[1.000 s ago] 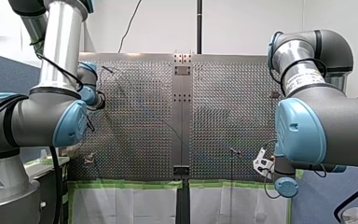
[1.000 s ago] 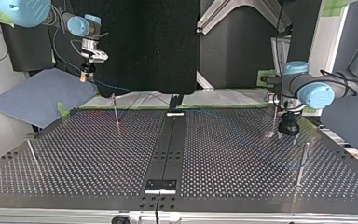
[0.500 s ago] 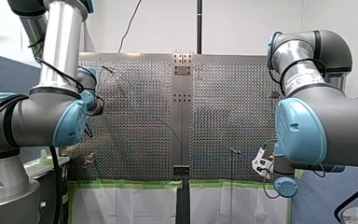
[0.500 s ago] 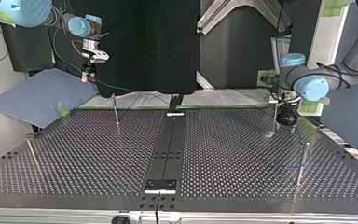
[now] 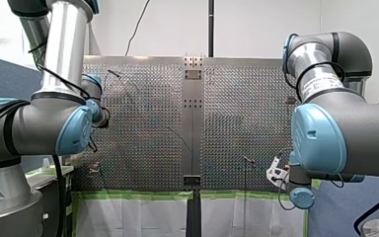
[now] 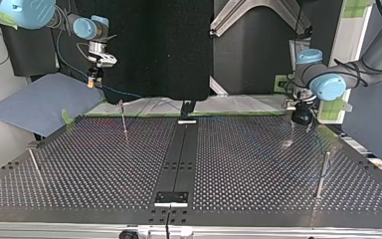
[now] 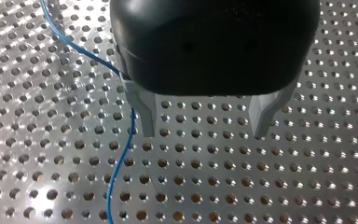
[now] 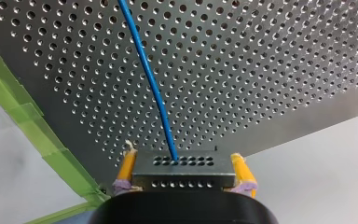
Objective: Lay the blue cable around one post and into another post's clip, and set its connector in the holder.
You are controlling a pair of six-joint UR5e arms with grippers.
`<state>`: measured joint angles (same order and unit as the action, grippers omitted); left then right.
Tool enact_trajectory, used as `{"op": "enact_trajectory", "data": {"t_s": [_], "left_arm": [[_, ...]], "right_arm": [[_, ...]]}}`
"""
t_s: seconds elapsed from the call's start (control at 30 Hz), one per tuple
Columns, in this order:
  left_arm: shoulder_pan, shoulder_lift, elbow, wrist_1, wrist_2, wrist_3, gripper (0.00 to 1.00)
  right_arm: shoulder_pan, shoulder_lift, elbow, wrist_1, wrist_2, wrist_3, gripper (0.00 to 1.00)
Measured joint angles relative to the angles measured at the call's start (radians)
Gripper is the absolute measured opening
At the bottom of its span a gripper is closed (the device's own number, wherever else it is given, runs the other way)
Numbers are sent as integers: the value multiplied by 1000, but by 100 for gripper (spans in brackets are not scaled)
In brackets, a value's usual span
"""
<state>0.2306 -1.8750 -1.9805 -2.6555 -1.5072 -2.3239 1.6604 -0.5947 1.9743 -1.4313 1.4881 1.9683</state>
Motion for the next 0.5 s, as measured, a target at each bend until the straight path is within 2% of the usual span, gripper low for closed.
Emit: {"op": "enact_trajectory", "data": {"t_s": [0.27, 0.5], "left_arm": [[6, 7, -10, -32, -33, -2, 100], [20, 62, -40, -97, -57, 15, 100]], "right_arm": [[2, 0, 0, 0, 0, 1, 0], [5, 0, 0, 0, 0, 2, 0]]}}
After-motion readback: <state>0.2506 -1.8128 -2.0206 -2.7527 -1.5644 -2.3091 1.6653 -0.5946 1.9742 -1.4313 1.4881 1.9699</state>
